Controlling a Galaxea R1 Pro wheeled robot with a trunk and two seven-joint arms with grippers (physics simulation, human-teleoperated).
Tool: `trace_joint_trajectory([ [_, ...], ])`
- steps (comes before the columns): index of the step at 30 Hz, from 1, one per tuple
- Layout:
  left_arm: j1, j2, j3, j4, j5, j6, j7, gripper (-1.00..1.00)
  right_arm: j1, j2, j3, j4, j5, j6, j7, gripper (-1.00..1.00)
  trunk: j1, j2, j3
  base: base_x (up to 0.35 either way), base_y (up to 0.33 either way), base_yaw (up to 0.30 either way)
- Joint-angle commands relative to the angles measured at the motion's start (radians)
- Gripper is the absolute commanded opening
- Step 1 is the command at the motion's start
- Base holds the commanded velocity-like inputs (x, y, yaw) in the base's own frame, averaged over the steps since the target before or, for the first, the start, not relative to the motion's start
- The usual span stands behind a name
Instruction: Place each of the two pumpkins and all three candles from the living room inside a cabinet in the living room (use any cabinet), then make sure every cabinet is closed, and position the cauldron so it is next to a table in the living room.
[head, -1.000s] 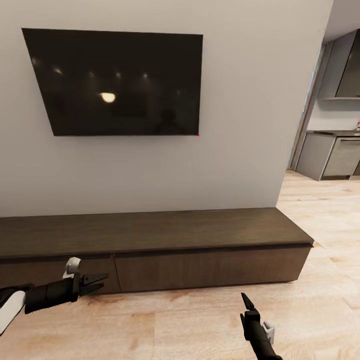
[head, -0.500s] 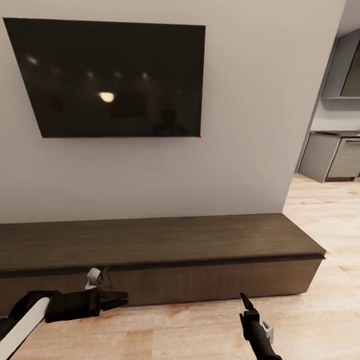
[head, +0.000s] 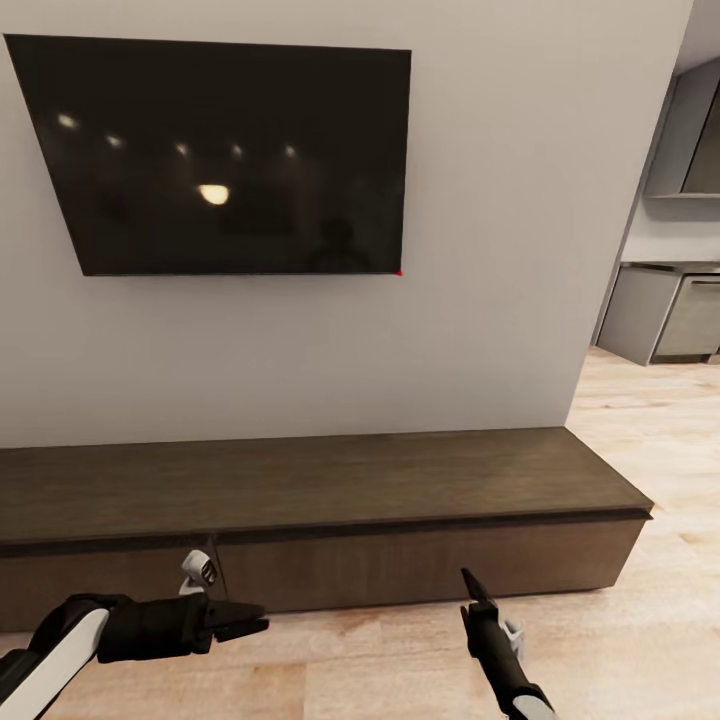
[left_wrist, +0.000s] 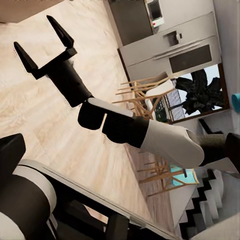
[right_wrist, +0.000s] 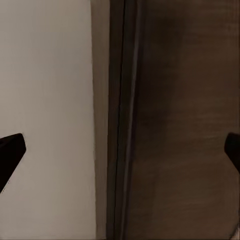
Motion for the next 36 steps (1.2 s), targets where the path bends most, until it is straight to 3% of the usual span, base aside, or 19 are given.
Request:
trace_joint_trajectory([
  [1,-0.001,0.001,-0.002,0.000,0.006,0.004,-0.002,1.00,-0.006,0.000,0.004,0.001,-0.010,0.004,0.004,1.00,0.000,0.000,-0.001,0.007,0.000,0.000],
  [4,-0.001,0.001,-0.002,0.000,0.024,0.004,-0.001,1.00,-0.045,-0.001,0.006,0.001,-0.010,0.002,0.002,1.00,0.000,0.000,-0.001,0.003,0.000,0.000],
  [11,-0.001,0.002,-0.002,0.002,0.030,0.003,-0.001,1.00,-0.125,0.004,0.008,0.014,-0.010,-0.038,-0.022,1.00,0.000,0.000,-0.001,0.005,0.000,0.000],
  [14,-0.001,0.001,-0.002,0.007,0.030,0.003,-0.001,1.00,-0.131,0.011,0.012,0.015,-0.010,-0.056,-0.033,1.00,0.000,0.000,-0.001,0.162,0.046,0.000],
  [22,-0.001,0.000,-0.004,0.009,0.031,0.002,-0.001,1.00,-0.133,0.034,0.066,0.046,-0.012,-0.082,-0.037,1.00,0.000,0.000,-0.001,0.083,0.017,0.000],
  [36,-0.001,-0.002,-0.034,0.008,0.031,0.000,0.001,1.00,-0.133,0.033,0.063,0.059,-0.022,-0.087,-0.048,1.00,0.000,0.000,-0.001,0.063,0.007,0.000],
])
